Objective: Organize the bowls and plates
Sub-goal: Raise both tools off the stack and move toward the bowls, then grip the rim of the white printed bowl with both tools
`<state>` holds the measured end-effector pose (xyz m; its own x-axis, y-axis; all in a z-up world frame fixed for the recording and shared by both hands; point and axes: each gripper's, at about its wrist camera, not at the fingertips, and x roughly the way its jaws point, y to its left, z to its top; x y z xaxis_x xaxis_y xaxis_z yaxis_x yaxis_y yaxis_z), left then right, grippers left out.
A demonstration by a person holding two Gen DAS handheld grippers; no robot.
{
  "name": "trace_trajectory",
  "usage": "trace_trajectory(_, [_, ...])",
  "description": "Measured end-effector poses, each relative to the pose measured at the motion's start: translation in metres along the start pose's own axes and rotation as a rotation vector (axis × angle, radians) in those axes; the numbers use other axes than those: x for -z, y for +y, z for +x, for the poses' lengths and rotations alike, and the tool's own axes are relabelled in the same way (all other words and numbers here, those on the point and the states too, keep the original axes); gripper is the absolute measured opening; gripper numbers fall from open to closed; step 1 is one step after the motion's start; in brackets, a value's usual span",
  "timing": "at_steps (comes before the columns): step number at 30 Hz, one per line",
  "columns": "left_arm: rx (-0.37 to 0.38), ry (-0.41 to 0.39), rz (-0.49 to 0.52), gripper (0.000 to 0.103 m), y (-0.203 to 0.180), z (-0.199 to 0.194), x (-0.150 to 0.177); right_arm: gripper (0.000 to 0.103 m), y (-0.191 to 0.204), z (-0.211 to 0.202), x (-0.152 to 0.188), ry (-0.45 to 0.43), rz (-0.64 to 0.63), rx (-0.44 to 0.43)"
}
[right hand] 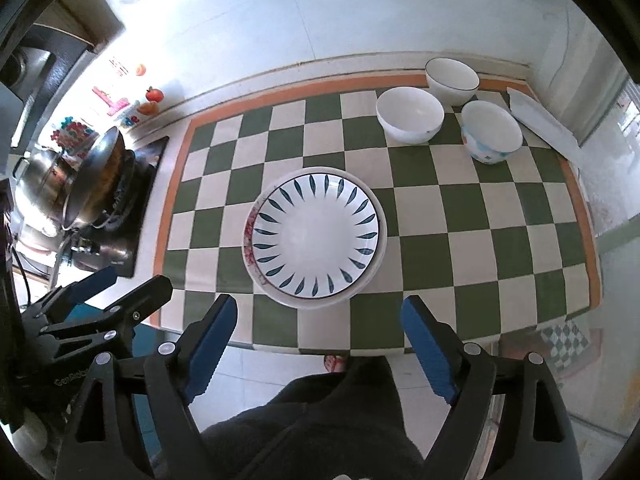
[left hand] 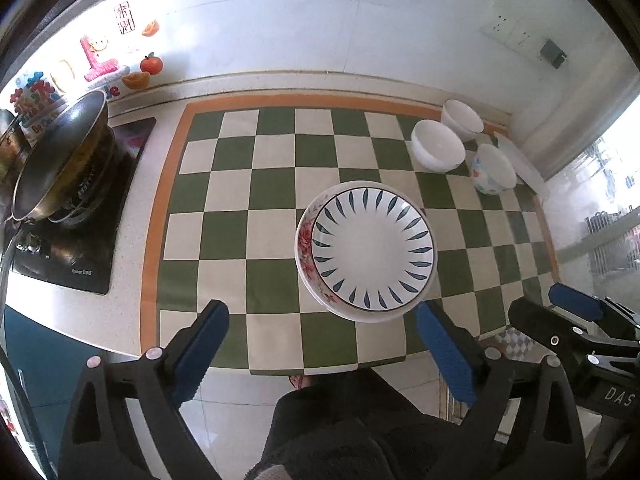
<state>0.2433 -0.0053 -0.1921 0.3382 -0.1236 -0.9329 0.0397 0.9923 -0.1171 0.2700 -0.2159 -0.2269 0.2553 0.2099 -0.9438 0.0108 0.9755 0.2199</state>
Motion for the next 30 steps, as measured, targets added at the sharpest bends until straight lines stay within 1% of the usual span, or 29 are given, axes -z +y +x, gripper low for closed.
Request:
trace_trajectory(5, [0.011,-0.012,-0.005,0.096,-0.003,-0.009,0.005,0.088,0.001,-0.012,0.008,-0.013,0.002,-0.016])
trace_trajectory(7, [0.012,-0.012,-0.014,0.096,-0.004,-0.009,0.004,0.089,0.000,-0.012,0.007,-0.019,0.001,-0.019])
trace_trajectory(9, [0.010,-0.017,-0.023,0.096,-0.006,-0.008,0.002,0.089,-0.004,-0.010,0.003,-0.016,0.008,-0.041])
trace_trajectory(13, [0.002,-0.033,-0.020,0.096,-0.019,0.001,-0.015,0.089,-0.023,-0.005,-0.012,-0.038,0.038,-0.109])
trace_trajectory(16, [0.009,-0.048,-0.008,0.096,-0.036,0.015,-0.040,0.089,-0.050,0.003,-0.033,-0.053,0.083,-0.137])
trace_trajectory(19, [0.007,-0.050,-0.004,0.096,-0.056,0.037,-0.072,0.089,-0.087,0.018,-0.063,-0.051,0.139,-0.137])
trace_trajectory(20, [0.018,-0.031,-0.017,0.096,-0.064,0.047,-0.085,0.089,-0.096,0.023,-0.071,-0.043,0.151,-0.143])
trace_trajectory(23, [0.037,0.013,-0.034,0.096,-0.083,0.081,-0.124,0.089,-0.131,0.042,-0.110,-0.029,0.178,-0.176])
trace_trajectory(25, [0.046,0.058,-0.051,0.096,-0.095,0.110,-0.152,0.086,-0.152,0.058,-0.142,-0.012,0.180,-0.184])
trace_trajectory(27, [0.052,0.096,-0.061,0.096,-0.103,0.136,-0.172,0.086,-0.172,0.080,-0.180,0.017,0.175,-0.207])
trace_trajectory(30, [0.063,0.164,-0.076,0.094,-0.114,0.178,-0.201,0.079,-0.189,0.113,-0.226,0.065,0.150,-0.203])
